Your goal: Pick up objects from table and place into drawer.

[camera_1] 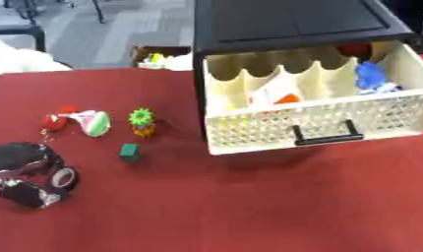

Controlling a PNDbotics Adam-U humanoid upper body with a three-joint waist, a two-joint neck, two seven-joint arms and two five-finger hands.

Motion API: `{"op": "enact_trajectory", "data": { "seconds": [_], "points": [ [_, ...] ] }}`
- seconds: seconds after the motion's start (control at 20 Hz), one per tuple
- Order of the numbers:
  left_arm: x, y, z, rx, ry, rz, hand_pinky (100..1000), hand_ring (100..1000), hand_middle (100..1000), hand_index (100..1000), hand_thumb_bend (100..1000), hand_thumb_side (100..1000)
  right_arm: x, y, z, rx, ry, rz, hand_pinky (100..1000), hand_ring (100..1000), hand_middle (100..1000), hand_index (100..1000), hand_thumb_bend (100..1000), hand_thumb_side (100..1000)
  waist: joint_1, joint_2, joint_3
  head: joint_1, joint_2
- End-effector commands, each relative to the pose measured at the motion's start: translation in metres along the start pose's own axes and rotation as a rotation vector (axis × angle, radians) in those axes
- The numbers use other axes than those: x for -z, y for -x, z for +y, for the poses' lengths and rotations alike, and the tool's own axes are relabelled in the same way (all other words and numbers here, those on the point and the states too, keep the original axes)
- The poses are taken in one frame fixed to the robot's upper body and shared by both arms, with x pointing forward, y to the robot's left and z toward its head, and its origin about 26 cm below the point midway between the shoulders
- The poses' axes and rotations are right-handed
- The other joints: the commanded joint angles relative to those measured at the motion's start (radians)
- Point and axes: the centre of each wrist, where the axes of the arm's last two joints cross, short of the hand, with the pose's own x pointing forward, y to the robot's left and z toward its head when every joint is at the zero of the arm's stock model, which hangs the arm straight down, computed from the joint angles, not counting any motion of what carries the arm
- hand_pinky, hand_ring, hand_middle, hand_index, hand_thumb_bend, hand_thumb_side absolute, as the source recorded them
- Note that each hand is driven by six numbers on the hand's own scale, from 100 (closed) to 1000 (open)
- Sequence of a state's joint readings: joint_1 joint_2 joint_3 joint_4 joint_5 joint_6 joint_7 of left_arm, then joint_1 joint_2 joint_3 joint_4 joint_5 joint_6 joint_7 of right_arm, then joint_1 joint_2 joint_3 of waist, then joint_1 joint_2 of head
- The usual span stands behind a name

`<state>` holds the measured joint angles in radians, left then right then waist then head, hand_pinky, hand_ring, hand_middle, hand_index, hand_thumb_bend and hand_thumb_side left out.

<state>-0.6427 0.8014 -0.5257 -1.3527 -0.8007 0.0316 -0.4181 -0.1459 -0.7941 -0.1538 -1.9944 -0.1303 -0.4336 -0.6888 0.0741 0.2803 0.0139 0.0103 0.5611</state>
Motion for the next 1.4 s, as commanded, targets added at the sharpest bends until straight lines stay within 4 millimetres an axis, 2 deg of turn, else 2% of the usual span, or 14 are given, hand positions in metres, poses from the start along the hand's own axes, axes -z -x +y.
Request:
{"op": "enact_trajectory", "data": {
  "seconds": [0.05, 0.5, 1.4],
  "points": [
    [-0.004, 0.008, 0.007, 0.007, -0.013, 0.019, 307, 478, 525, 742, 233, 571, 0.008, -0.003, -0.002, 0.0, 0.008, -0.025, 377, 493, 481, 741, 100, 1000, -0.005, -0.019, 0.0, 0.002, -0.009],
    [-0.006, 0.007, 0.011, 0.0, -0.026, 0.013, 301, 473, 519, 737, 204, 548, 0.007, -0.003, -0.002, 0.0, 0.006, -0.02, 378, 493, 481, 741, 100, 1000, -0.006, -0.023, 0.002, 0.0, -0.009],
    [-0.022, 0.002, 0.033, 0.012, -0.078, -0.02, 288, 465, 504, 721, 162, 477, 0.009, -0.004, -0.003, 0.008, 0.011, -0.007, 383, 497, 483, 743, 100, 1000, -0.004, -0.048, 0.009, -0.005, -0.002]
  ]
}}
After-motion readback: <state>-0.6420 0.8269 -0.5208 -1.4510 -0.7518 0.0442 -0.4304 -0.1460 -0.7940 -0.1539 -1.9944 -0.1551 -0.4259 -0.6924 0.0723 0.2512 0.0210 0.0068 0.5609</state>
